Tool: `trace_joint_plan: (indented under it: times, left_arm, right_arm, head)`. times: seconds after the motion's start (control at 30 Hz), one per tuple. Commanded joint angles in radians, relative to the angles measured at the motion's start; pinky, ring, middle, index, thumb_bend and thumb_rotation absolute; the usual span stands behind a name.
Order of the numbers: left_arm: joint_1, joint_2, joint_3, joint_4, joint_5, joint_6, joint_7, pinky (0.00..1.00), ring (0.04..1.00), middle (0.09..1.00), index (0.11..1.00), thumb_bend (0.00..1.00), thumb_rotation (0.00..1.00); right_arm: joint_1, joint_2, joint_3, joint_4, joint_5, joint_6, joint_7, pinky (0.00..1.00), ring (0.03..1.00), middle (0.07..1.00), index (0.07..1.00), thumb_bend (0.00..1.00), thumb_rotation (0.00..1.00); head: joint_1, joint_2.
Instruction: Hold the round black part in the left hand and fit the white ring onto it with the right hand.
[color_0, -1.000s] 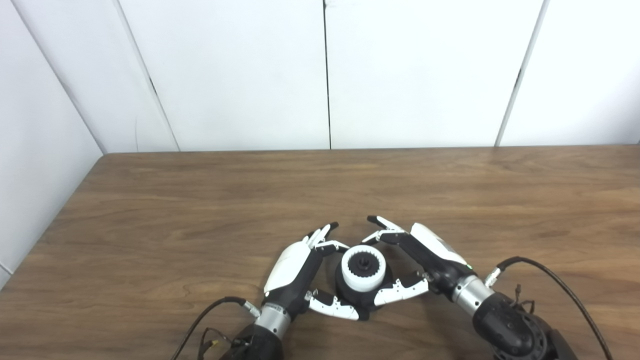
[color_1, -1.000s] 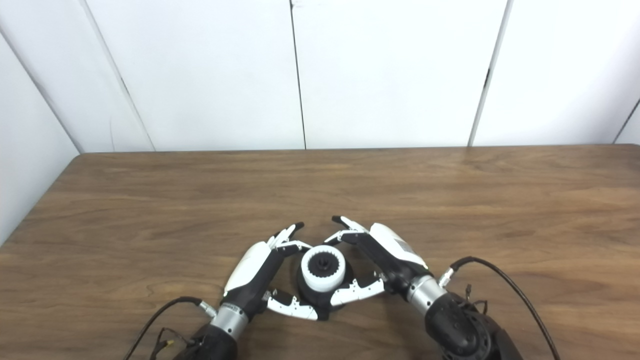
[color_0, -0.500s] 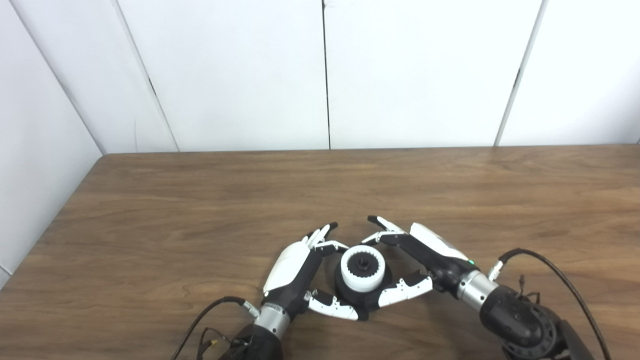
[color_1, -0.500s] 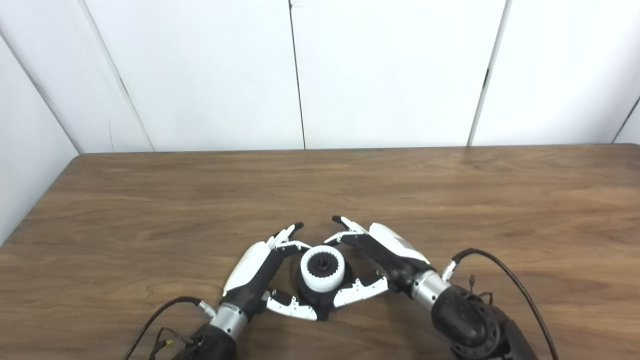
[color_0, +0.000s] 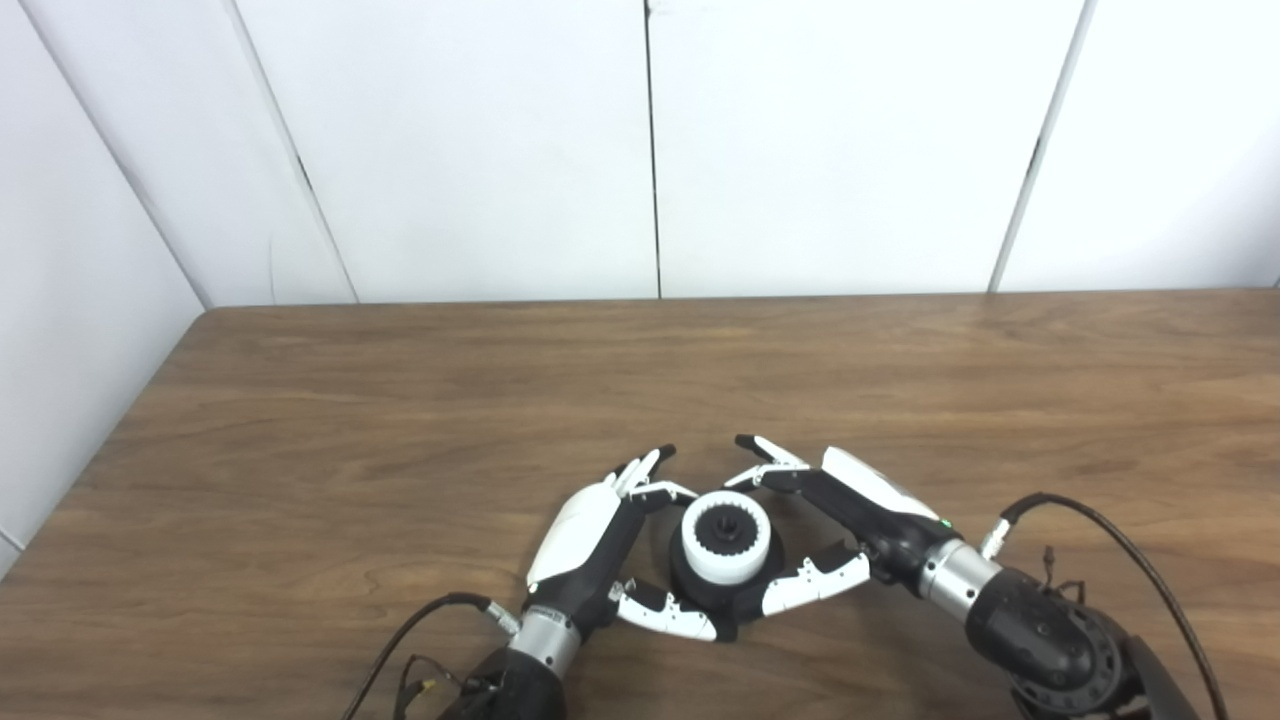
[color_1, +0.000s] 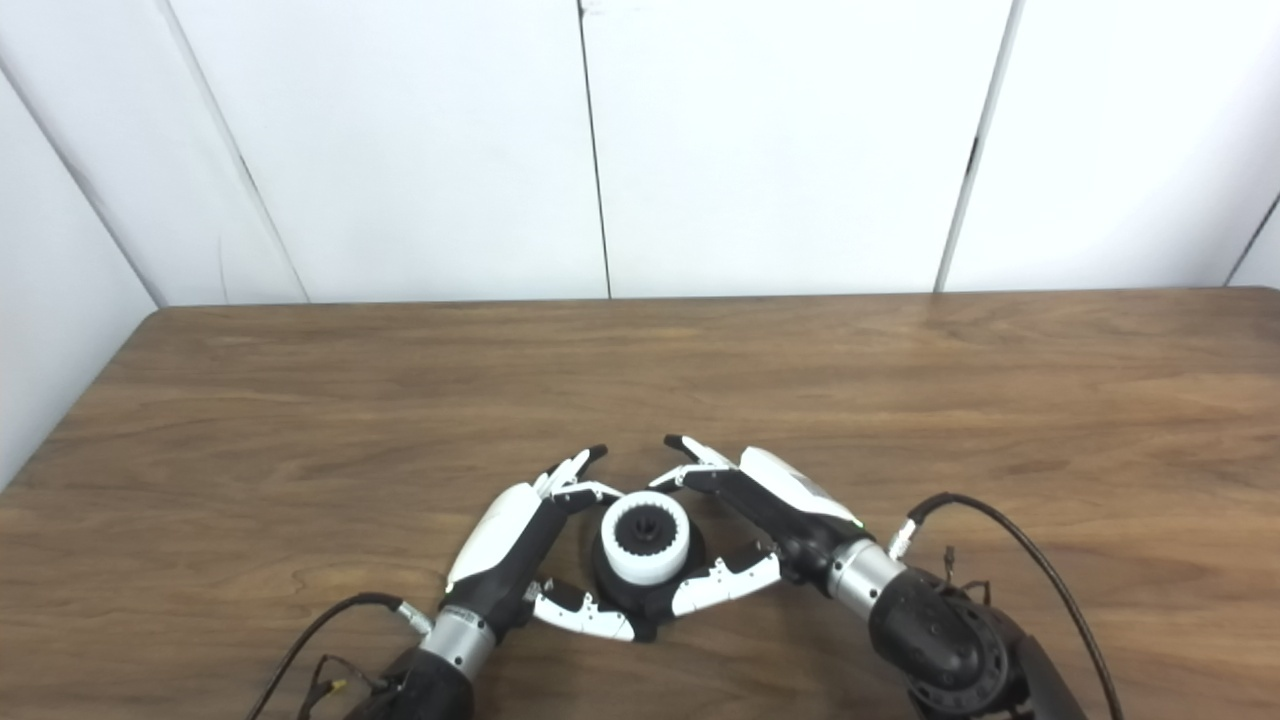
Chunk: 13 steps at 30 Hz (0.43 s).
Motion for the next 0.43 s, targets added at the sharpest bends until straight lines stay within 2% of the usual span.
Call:
trace_joint_plan:
  times: [0.0,0.4]
  left_arm:
    - [-0.004,0.004,-0.006,-0.017,-0.003,-0.017,-0.007,1.00,1.000,1.000,0.606,0.95,0.23]
    - [-0.007,0.006,-0.003,-0.015,-0.009,-0.017,-0.009,1.00,1.000,1.000,0.610,0.95,0.25]
  right_arm:
    - [-0.013,-0.027,-0.019,0.003,0.004,0.008,0.004,0.90,1.000,1.000,1.000,1.00,0.48]
    - [-0.009,-0.059,-0.027,-0.003,0.018,0.006,-0.002,0.88,1.000,1.000,1.000,1.00,0.46]
  head:
    - [-0.002,0.001]
    - [-0.005,0.009]
